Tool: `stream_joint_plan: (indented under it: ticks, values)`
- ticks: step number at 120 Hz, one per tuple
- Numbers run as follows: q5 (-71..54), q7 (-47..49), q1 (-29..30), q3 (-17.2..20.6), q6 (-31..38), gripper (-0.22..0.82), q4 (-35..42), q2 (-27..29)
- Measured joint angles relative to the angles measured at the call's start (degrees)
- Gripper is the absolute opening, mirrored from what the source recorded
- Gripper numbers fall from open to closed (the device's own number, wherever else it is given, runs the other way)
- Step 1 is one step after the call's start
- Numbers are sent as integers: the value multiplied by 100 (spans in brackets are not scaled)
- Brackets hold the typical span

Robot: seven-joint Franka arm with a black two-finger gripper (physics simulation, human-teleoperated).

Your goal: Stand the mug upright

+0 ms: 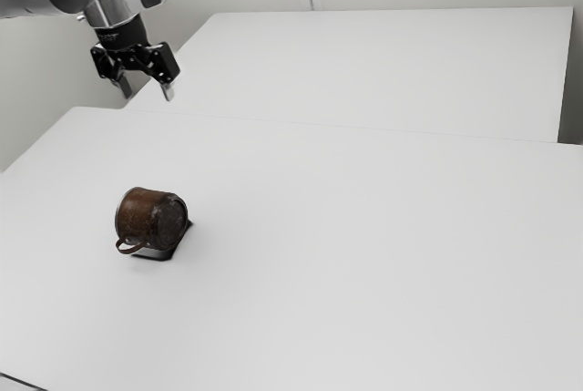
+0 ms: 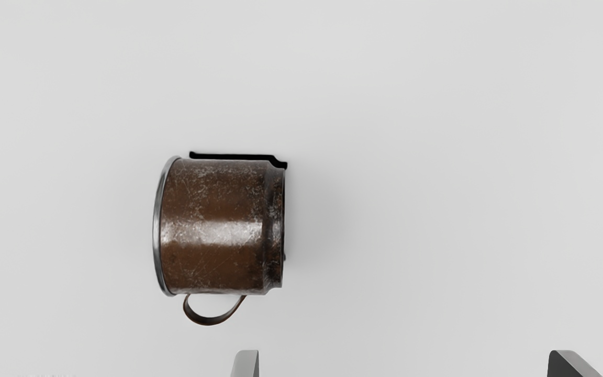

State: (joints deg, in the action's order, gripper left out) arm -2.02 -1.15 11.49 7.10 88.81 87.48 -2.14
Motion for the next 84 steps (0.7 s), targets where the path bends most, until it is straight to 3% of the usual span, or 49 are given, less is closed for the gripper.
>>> stream_joint_plan:
  ticks: [29,68,84]
  values:
    - [-10,-2,-49,11,43,60,146,-2]
    - [3,2,-100,8,513,60,1417,540]
    - [108,-3,267,-1,887,60,1901,576]
